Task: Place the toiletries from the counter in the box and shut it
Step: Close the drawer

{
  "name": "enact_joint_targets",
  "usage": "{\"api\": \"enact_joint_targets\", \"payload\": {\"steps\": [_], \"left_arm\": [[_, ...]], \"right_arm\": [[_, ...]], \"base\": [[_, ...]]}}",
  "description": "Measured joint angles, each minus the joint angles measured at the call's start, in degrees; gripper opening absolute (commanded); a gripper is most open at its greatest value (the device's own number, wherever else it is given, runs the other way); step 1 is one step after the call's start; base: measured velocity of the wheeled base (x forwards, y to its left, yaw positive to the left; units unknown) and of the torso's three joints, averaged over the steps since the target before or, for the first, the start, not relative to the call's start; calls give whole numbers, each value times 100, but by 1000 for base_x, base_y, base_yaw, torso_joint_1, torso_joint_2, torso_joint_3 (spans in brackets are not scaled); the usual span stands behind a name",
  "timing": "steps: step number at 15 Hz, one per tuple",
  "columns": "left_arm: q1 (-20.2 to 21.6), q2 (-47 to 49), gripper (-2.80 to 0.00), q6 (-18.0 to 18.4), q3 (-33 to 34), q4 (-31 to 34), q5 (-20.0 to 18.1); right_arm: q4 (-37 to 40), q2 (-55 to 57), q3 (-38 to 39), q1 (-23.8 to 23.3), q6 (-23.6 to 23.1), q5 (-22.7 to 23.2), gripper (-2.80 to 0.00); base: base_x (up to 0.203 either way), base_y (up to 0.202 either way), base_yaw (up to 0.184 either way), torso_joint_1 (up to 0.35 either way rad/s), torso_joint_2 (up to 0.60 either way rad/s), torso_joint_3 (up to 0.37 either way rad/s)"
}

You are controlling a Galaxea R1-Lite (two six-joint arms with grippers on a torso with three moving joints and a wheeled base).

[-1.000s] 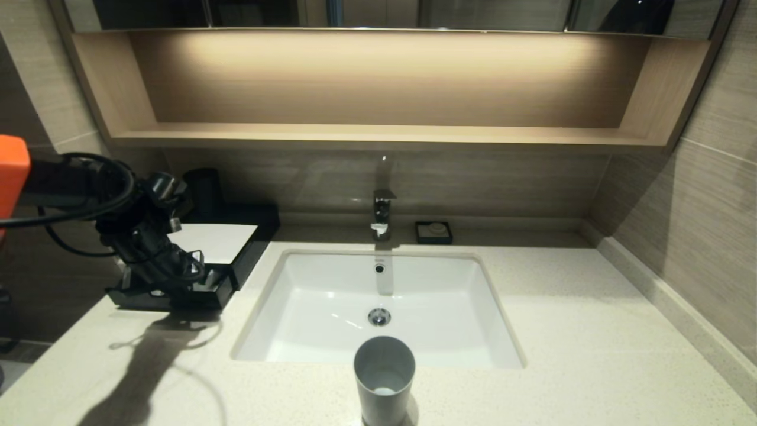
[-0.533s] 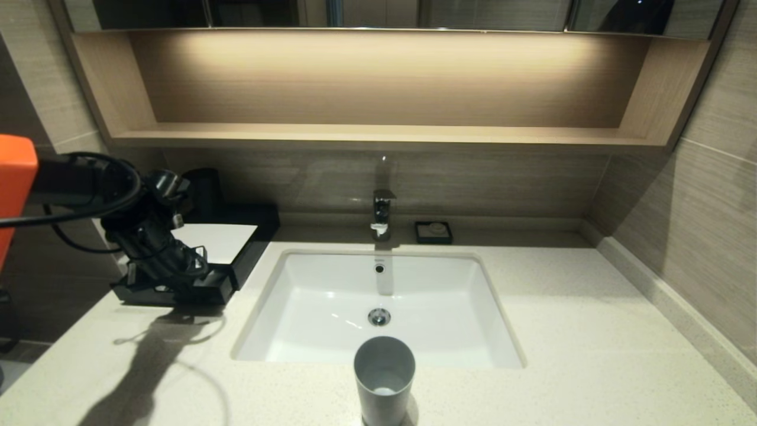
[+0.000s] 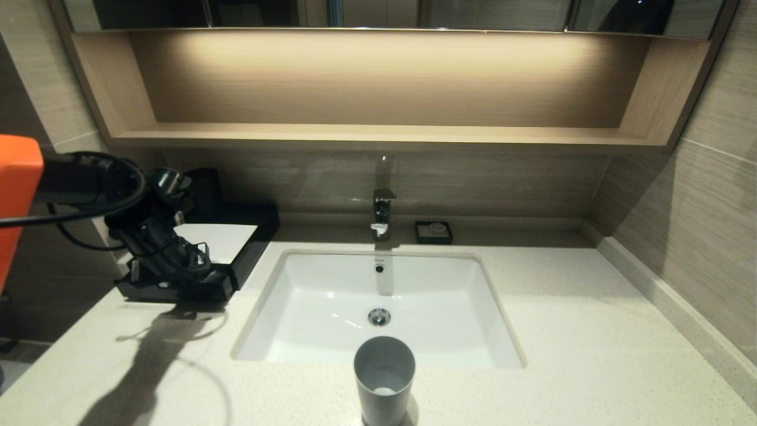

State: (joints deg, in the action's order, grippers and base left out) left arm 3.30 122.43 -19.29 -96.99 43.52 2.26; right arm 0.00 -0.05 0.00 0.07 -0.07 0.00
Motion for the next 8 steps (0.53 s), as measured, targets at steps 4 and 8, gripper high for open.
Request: {"api": "enact_joint_targets", "payload": {"steps": [4, 8], "left_arm": [[0, 36, -280, -17, -45, -6, -6], [0, 82, -280, -23, -118, -17, -9]], "right_arm": [[0, 0, 0, 0, 0, 0, -280], [0, 0, 0, 0, 0, 0, -280]], "base": [[0, 0, 0, 0, 0, 0], [0, 0, 0, 0, 0, 0]]}}
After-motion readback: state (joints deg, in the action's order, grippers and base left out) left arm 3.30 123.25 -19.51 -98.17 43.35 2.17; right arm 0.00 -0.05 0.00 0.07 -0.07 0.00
